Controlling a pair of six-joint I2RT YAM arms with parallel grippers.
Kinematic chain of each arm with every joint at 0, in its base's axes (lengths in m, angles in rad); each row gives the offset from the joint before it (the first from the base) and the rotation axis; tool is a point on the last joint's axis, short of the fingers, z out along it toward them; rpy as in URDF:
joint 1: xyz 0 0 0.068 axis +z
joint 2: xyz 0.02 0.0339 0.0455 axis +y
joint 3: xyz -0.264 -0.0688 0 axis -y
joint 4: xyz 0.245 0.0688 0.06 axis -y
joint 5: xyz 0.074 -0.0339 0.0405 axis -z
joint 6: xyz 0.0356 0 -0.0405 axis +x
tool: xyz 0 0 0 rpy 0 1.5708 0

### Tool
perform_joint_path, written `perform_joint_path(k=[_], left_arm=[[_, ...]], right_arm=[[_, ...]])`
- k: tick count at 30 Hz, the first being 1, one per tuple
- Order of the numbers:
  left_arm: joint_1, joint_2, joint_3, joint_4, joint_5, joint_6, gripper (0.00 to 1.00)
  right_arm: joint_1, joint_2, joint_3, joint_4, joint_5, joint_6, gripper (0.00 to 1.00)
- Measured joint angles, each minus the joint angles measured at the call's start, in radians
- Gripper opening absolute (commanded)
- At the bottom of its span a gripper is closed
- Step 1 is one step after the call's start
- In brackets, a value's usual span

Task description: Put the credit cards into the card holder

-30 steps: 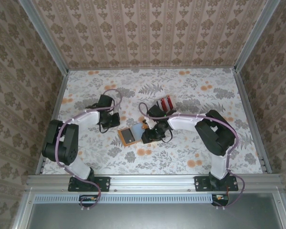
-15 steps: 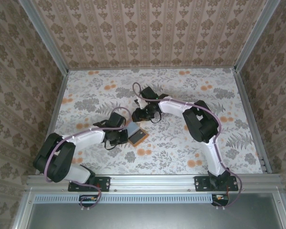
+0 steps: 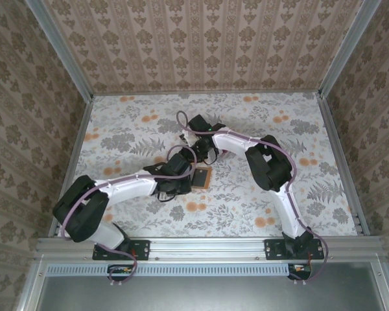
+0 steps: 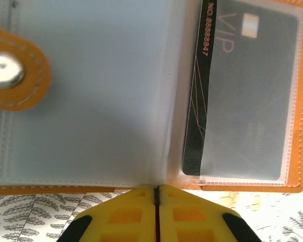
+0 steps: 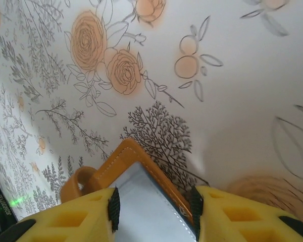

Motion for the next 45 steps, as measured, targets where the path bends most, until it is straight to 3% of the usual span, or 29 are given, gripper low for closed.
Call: perform_joint_path(k=[4,8,15,27,37,45], left_arm=[[0.003,-0.094,0.001,-0.028,-0.085,0.006,0.25],[0.027,-0.144,0.03,-0.045,-0.134,0.026,0.28],[0.105,-0.086,0.123,-0.058,-0.137,0.098,0.33],[0.187,0.281,0.495,-0.002,0.061,0.215,0.43],[0.191,0.493,0.649,0.011,0.217,0.22,0.46],[0.191,0.569,0.705,0.013,0.279,0.223,0.46]], right_arm=[[-0.036,-0.13,-0.037,-0.019,0.072,-0.004,0.46],[-0.097,-0.283,-0.088,-0.018,0.122,-0.006,0.47],[-0.231,-0.424,-0.228,-0.001,0.196,-0.003,0.49],[-0.395,-0.433,-0.311,-0.001,0.313,0.001,0.51],[-0.366,-0.341,-0.267,-0.002,0.268,0.001,0.51],[-0.329,-0.286,-0.21,-0.027,0.253,0.0,0.51]])
